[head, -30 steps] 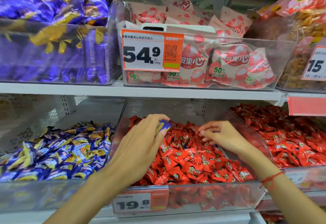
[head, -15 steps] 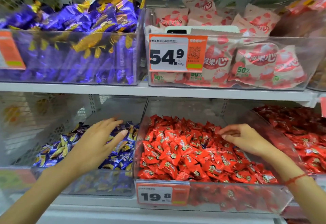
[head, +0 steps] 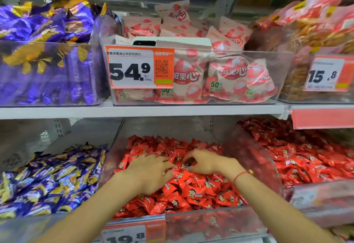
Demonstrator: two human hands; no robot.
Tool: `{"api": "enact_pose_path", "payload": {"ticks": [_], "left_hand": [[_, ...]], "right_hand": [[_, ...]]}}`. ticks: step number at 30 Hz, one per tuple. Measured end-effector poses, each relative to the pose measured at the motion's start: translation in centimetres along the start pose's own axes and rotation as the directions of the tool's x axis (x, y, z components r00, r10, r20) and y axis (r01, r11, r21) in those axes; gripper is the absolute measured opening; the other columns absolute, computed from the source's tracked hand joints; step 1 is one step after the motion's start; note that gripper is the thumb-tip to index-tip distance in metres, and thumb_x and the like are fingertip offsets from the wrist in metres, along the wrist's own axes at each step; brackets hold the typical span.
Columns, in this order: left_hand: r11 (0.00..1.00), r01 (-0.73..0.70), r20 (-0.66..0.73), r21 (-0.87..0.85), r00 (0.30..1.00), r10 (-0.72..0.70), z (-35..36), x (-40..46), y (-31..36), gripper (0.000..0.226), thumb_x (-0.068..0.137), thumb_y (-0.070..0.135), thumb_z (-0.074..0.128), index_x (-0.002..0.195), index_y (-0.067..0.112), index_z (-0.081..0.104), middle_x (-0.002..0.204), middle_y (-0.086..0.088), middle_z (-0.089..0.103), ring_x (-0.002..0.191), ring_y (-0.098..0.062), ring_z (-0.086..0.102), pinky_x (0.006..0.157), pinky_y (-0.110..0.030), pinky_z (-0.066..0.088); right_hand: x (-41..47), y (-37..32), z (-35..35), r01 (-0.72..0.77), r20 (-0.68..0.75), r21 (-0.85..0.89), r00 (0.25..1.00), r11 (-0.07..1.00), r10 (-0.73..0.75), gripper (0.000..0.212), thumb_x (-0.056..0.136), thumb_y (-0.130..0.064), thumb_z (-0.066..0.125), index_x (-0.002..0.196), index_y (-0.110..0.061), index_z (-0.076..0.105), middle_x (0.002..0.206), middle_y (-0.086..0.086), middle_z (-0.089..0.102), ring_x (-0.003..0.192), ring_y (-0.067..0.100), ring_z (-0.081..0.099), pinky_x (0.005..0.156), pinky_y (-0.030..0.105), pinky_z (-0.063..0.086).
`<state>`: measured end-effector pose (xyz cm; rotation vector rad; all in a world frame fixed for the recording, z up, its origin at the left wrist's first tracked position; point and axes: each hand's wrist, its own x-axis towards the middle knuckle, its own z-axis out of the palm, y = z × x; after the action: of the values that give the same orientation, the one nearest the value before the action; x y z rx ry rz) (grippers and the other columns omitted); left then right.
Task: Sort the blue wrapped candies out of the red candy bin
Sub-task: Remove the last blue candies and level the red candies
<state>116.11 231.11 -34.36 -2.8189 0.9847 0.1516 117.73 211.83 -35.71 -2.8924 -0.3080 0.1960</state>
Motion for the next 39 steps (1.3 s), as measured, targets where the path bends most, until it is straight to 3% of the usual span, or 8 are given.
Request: {"api": "enact_pose_path", "payload": {"ticks": [5, 10, 14, 19, 25, 29, 34, 39], "left_hand": [[1.000, -0.001, 0.057, 0.028, 0.998, -0.001, -0.1, -1.1, -0.9, 0.046, 0.103, 0.046, 0.026, 0.147, 0.037, 0.034, 0.156, 0.008, 0.030, 0.143, -0.018, 0.027, 0.116, -0.039, 0.023], [0.999, -0.009, 0.075, 0.034, 0.997, 0.006, -0.2, -1.5, -1.1, 0.045, 0.102, 0.047, 0.026, 0.142, 0.036, 0.042, 0.155, 0.010, 0.031, 0.143, -0.016, 0.025, 0.116, -0.041, 0.023], [0.999, 0.015, 0.039, 0.050, 0.999, -0.017, -0.8, -1.5, -1.0, 0.044, 0.100, 0.051, 0.029, 0.136, 0.038, 0.051, 0.152, 0.009, 0.036, 0.140, -0.017, 0.029, 0.115, -0.039, 0.022], [0.974, 0.006, -0.310, -0.227, 0.948, -0.078, -0.6, -1.5, -0.4, 0.058, 0.092, 0.066, 0.027, 0.140, 0.038, 0.044, 0.145, 0.015, 0.044, 0.134, -0.010, 0.039, 0.112, -0.031, 0.028], [0.368, -0.292, -0.421, -0.883, 0.839, -0.345, -1.2, -1.4, 1.2, 0.023, 0.093, 0.024, 0.062, 0.115, 0.029, 0.061, 0.114, 0.013, 0.068, 0.098, 0.001, 0.066, 0.094, -0.027, 0.052], [0.269, -0.348, -0.439, -0.898, 0.738, -0.513, -0.9, -1.9, 0.1, 0.020, 0.087, 0.013, 0.068, 0.097, 0.030, 0.066, 0.092, 0.013, 0.073, 0.086, -0.002, 0.069, 0.083, -0.028, 0.055], [0.407, -0.258, -0.458, -0.876, 0.708, -0.538, 0.4, -1.7, -0.4, 0.029, 0.095, 0.018, 0.058, 0.124, 0.019, 0.060, 0.107, 0.007, 0.067, 0.096, 0.002, 0.062, 0.090, -0.017, 0.048], [0.386, -0.313, -0.490, -0.868, 0.668, -0.559, 0.4, -2.2, 0.1, 0.017, 0.094, 0.019, 0.059, 0.106, 0.030, 0.060, 0.106, 0.008, 0.066, 0.093, 0.004, 0.060, 0.071, 0.000, 0.041]], "right_hand": [[1.1, 0.2, 0.6, -0.133, 0.014, -0.275, 0.990, 0.952, 0.142, 0.026, 0.084, -0.010, 0.059, 0.110, -0.006, 0.064, 0.118, 0.016, 0.064, 0.108, 0.031, 0.061, 0.079, 0.029, 0.047], [-0.4, 1.8, 0.1, -0.086, -0.098, -0.102, 0.992, 0.991, 0.076, 0.018, 0.080, -0.016, 0.067, 0.093, -0.023, 0.077, 0.103, -0.008, 0.073, 0.100, 0.014, 0.066, 0.081, 0.025, 0.050], [-3.5, 2.2, -1.1, -0.069, -0.328, 0.296, 0.929, 0.953, 0.169, 0.005, 0.077, -0.034, 0.077, 0.082, -0.033, 0.078, 0.094, -0.011, 0.074, 0.091, 0.011, 0.067, 0.084, 0.029, 0.052], [-6.0, -0.3, -3.0, 0.083, -0.236, 0.851, 0.943, 0.518, 0.237, 0.012, 0.081, -0.022, 0.075, 0.092, -0.022, 0.077, 0.083, -0.007, 0.075, 0.077, 0.001, 0.067, 0.071, 0.012, 0.051], [-5.9, -3.7, -3.1, 0.101, -0.136, 0.976, 0.975, 0.195, 0.174, 0.011, 0.083, -0.008, 0.071, 0.094, -0.008, 0.069, 0.088, 0.005, 0.074, 0.079, 0.010, 0.072, 0.071, 0.015, 0.055], [-5.0, -3.8, -2.9, 0.110, -0.140, 0.946, 0.987, 0.306, 0.080, 0.015, 0.091, -0.018, 0.064, 0.105, -0.017, 0.070, 0.102, 0.002, 0.074, 0.092, 0.015, 0.071, 0.078, 0.021, 0.055], [-0.4, -1.8, -1.5, -0.022, -0.196, 0.229, 0.978, 0.973, 0.068, 0.018, 0.088, -0.025, 0.066, 0.104, -0.025, 0.073, 0.078, -0.016, 0.063, 0.071, 0.002, 0.057, 0.068, 0.018, 0.044], [2.7, -2.5, -0.2, -0.070, -0.061, -0.199, 0.996, 0.977, 0.059, 0.037, 0.083, -0.033, 0.070, 0.119, -0.026, 0.067, 0.126, 0.003, 0.063, 0.115, 0.026, 0.058, 0.095, 0.029, 0.048]]}}
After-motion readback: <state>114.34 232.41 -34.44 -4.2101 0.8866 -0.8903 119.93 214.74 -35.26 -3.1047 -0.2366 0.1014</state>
